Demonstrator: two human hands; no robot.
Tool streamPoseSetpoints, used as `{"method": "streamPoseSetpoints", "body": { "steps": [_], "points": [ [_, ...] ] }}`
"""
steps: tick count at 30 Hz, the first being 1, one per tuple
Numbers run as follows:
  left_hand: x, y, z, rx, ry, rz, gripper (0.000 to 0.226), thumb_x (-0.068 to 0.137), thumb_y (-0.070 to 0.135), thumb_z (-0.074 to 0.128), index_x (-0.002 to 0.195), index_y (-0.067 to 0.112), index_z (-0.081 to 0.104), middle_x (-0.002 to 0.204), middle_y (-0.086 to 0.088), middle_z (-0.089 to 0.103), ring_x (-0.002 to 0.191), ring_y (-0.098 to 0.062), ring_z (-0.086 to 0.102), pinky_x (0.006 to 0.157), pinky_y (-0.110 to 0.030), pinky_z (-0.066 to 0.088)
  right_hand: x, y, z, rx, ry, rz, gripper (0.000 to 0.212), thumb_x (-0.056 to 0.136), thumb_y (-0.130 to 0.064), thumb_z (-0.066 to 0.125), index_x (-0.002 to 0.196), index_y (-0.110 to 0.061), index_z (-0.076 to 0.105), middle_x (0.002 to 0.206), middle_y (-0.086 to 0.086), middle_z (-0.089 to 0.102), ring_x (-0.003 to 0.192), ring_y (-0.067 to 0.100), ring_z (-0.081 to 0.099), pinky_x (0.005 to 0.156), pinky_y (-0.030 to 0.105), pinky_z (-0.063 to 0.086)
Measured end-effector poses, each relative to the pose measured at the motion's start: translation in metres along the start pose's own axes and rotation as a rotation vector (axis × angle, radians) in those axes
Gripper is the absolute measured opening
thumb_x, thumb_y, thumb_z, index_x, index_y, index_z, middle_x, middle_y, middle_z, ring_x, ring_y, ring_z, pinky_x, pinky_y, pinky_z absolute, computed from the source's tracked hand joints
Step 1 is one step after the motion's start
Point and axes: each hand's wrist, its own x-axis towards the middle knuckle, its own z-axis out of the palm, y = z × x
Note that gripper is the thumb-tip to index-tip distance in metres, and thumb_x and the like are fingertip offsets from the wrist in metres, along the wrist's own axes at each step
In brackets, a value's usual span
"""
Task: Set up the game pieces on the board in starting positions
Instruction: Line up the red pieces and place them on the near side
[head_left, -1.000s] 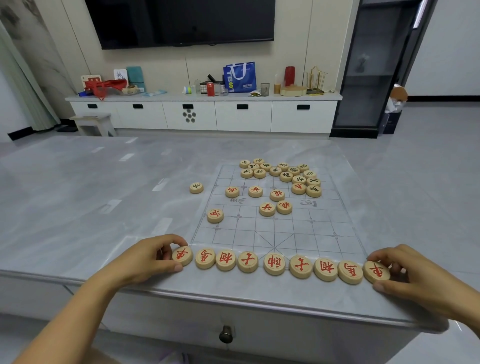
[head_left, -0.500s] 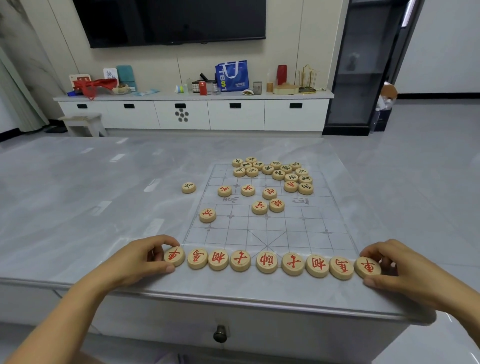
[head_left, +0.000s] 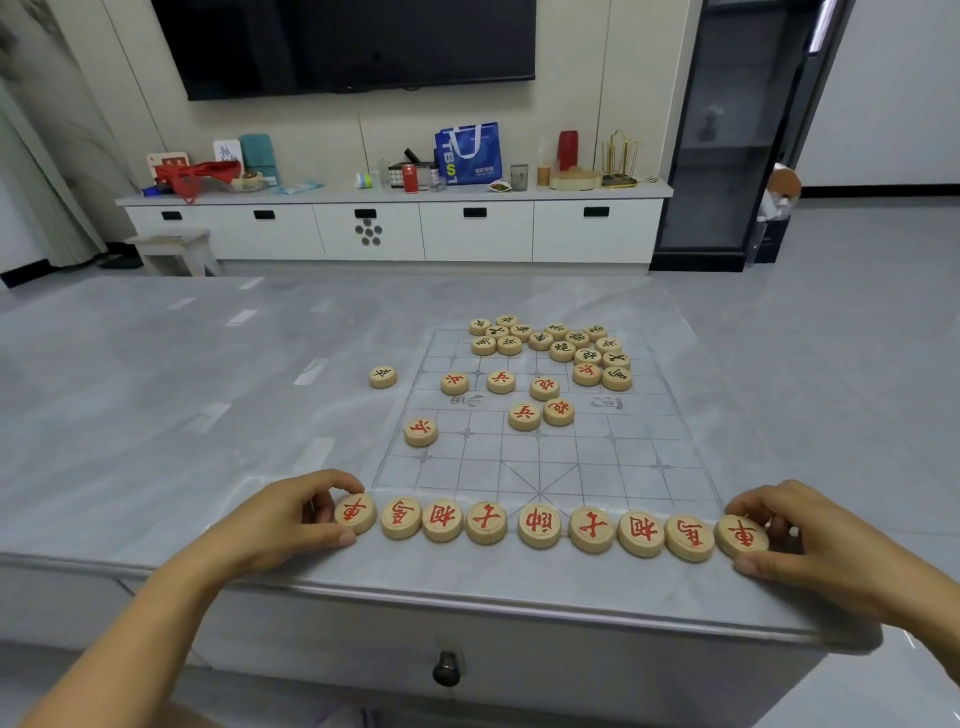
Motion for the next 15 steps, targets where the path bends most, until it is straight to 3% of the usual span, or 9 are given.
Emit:
{"method": "streamPoseSetpoints", "body": {
  "steps": [2, 6, 11, 15],
  "points": [
    [0.000, 0.000, 0.000, 0.008, -0.004, -0.010, 0.033, 0.078, 0.028, 0.071, 0.102, 0.042, 0.053, 0.073, 0.005, 0.053, 0.069, -0.011, 0.049, 0.065, -0.020, 0.039, -0.001, -0.001, 0.000, 0.010, 0.010, -0.011, 0.087, 0.023, -0.094, 0.040, 0.094, -0.044, 0.051, 0.101, -0.012, 0.052, 0.088, 0.011, 0.054, 0.071, 0.018, 0.045],
    [0.000, 0.002, -0.001, 0.007, -0.010, -0.004, 0.033, 0.077, 0.028, 0.071, 0.100, 0.043, 0.052, 0.073, 0.005, 0.053, 0.070, -0.010, 0.049, 0.065, -0.019, 0.039, 0.001, 0.004, -0.001, -0.015, 0.023, -0.023, 0.101, 0.010, -0.099, 0.033, 0.094, -0.046, 0.050, 0.098, -0.015, 0.051, 0.088, 0.010, 0.055, 0.070, 0.012, 0.044],
    [-0.001, 0.002, -0.001, 0.004, -0.009, 0.002, 0.032, 0.078, 0.029, 0.071, 0.097, 0.045, 0.052, 0.075, 0.004, 0.053, 0.070, -0.010, 0.049, 0.066, -0.019, 0.039, 0.003, 0.006, 0.000, -0.010, 0.036, -0.028, 0.102, 0.009, -0.099, 0.033, 0.094, -0.046, 0.049, 0.098, -0.016, 0.050, 0.087, 0.010, 0.055, 0.069, 0.012, 0.043],
    [-0.001, 0.000, 0.000, 0.009, -0.006, 0.012, 0.031, 0.079, 0.029, 0.070, 0.096, 0.047, 0.051, 0.075, 0.004, 0.053, 0.070, -0.010, 0.049, 0.065, -0.019, 0.039, 0.005, 0.011, 0.002, 0.005, 0.058, -0.041, 0.097, 0.012, -0.099, 0.036, 0.091, -0.047, 0.056, 0.096, -0.013, 0.052, 0.092, -0.002, 0.050, 0.073, 0.010, 0.044]
  ]
}}
